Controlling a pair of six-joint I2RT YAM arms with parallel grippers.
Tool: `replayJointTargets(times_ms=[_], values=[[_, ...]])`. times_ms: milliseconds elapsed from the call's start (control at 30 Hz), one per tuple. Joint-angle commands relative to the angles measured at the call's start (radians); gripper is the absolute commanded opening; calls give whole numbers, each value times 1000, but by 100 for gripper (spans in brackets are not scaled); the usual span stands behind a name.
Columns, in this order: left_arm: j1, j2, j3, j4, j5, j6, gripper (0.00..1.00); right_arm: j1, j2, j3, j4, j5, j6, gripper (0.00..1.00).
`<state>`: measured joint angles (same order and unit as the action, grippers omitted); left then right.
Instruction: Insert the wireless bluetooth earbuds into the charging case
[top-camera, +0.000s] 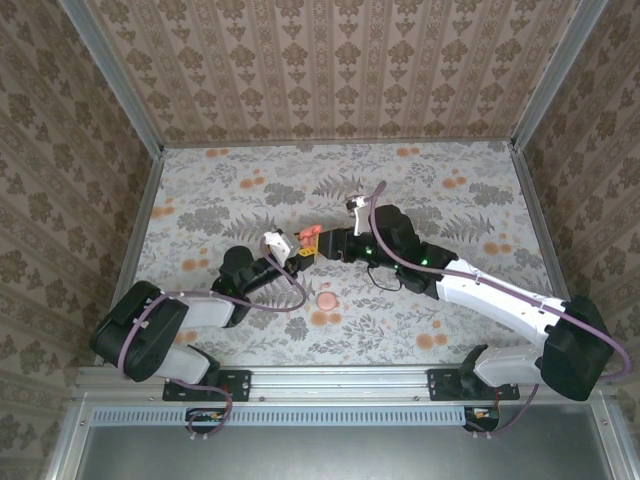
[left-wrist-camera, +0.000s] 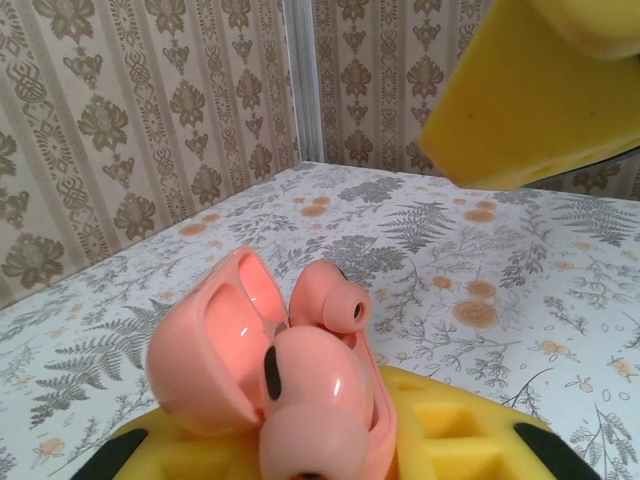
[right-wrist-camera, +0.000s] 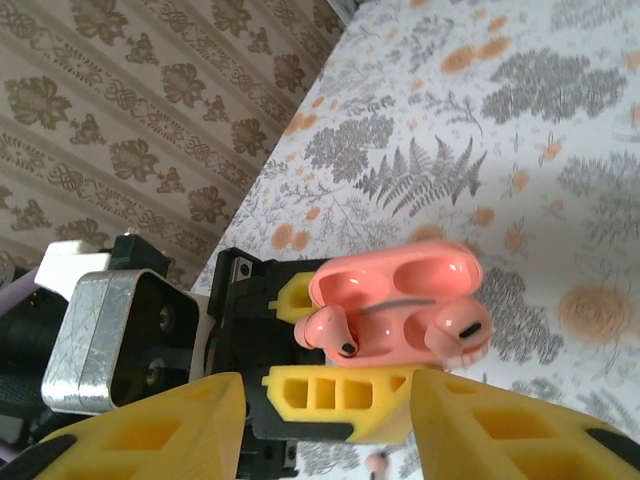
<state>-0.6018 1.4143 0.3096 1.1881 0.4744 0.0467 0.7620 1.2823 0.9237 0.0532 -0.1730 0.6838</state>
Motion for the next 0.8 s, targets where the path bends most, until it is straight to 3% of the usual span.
replayJointTargets(times_ms=[0, 133, 767], values=[[-6, -27, -4, -36, -14, 56, 22, 2, 24, 51, -76, -49, 150, 45], [-6, -43, -9, -53, -22, 70, 22, 23, 71, 87, -74, -65, 187, 39], [-6, -52, -3, -61, -15, 72, 22, 33, 190, 174, -108, -75, 200, 35]])
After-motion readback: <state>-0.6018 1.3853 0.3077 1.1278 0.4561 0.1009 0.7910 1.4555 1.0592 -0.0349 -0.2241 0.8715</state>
